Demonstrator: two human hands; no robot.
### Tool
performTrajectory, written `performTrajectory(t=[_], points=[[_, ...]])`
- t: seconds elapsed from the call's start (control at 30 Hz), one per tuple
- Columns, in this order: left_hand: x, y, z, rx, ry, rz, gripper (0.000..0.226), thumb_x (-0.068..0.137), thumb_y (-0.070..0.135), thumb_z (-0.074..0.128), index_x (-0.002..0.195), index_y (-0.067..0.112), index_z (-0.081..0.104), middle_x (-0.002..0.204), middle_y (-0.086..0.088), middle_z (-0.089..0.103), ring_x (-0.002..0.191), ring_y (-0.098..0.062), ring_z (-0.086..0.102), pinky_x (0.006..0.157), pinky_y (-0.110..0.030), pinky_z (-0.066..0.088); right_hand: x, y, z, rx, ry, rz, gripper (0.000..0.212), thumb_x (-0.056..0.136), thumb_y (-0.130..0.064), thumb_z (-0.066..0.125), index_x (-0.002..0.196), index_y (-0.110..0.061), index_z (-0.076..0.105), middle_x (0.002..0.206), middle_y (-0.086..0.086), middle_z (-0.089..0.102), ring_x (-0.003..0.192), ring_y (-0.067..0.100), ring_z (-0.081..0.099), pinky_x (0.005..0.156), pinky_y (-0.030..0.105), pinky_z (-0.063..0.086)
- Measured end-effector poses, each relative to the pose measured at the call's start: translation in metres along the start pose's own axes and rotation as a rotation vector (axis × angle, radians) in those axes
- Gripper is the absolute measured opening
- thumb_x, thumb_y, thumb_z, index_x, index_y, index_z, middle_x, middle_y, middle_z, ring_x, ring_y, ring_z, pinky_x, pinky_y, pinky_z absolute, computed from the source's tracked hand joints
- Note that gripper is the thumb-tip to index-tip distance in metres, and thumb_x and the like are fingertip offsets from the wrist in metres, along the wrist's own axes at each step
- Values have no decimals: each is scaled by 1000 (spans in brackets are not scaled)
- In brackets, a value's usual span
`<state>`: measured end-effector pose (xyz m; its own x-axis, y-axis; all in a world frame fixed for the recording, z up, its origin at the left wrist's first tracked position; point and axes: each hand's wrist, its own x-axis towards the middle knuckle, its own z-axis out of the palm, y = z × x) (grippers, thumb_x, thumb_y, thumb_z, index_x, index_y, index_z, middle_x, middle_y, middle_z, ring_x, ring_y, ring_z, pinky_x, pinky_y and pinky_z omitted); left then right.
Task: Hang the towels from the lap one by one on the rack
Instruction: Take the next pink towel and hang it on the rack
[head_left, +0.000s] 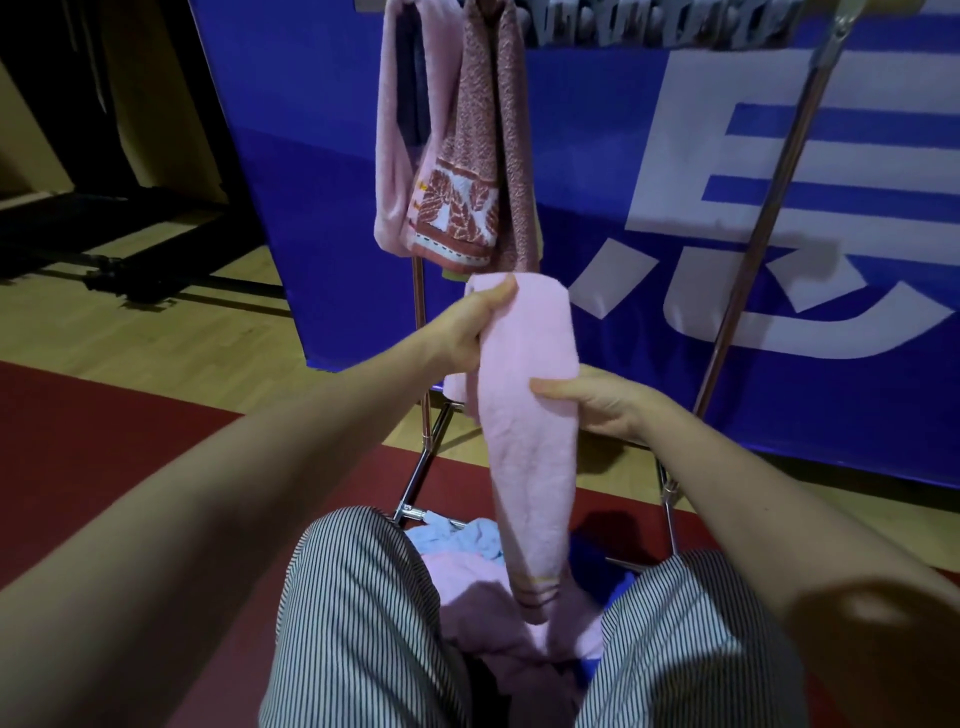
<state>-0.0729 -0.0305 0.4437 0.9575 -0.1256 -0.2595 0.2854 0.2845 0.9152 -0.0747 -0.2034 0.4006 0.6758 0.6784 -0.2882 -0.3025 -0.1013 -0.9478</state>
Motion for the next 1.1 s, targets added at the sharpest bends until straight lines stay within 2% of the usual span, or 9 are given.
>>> performTrajectory(t=[0.1,0.27,0.4,0.5,0.57,0.7,0.8,0.9,1.1], points=[[-5,-19,1,10,-22,-85,72,85,64,43,127,6,53,123,-16,60,113,-29,57,100,-44,43,3,-8,4,94,90,-128,44,79,-7,66,121,-2,55,107,11,68,97,21,66,87,33,55],[-17,-58,-9,-88,-276,-149,96,73,82,9,124,15,54,124,-3,61,109,-24,59,94,-39,45,12,-16,-4,289,267,-244,51,80,-16,65,125,1,53,110,14,67,100,22,65,87,34,53],[-15,-82,-24,124,-421,-68,72,63,61,70,114,11,60,103,-1,72,93,-15,68,80,-28,55,16,-18,-12,413,381,-290,40,91,-15,56,127,0,51,107,14,65,95,21,66,83,32,55],[-14,-84,-30,255,-283,23,45,71,41,69,99,6,63,81,1,74,72,-10,70,65,-22,56,16,-17,-10,435,386,-288,35,95,-21,49,123,-1,53,101,11,67,94,19,64,95,36,49],[-12,-75,-29,315,-140,154,30,90,31,53,102,4,63,78,2,73,69,-7,69,60,-20,53,13,-17,-13,328,405,-146,38,97,-37,41,112,-5,57,95,10,68,90,18,65,94,40,50],[-10,-42,-26,553,-5,317,24,95,32,50,88,16,66,79,2,69,73,-10,65,66,-24,51,-8,-22,-20,-479,451,415,74,98,-53,17,108,7,58,86,17,65,81,25,62,65,32,49],[-14,-17,-11,730,-219,248,27,95,32,51,83,12,64,74,1,66,67,-9,60,64,-22,49,4,-34,-18,-555,637,77,59,100,-44,27,107,2,63,101,17,69,80,21,60,65,28,46],[-14,8,7,692,-328,219,23,97,21,46,86,8,61,71,5,65,63,-2,59,61,-17,47,17,-58,2,-345,540,-279,50,100,-44,28,109,-12,66,114,7,66,106,17,60,91,27,45],[-13,51,1,583,-462,115,26,93,24,47,101,7,65,93,-3,73,87,-12,68,77,-23,54,30,-66,8,-225,439,-266,54,88,-62,42,105,-18,67,110,5,69,107,19,63,102,37,45]])
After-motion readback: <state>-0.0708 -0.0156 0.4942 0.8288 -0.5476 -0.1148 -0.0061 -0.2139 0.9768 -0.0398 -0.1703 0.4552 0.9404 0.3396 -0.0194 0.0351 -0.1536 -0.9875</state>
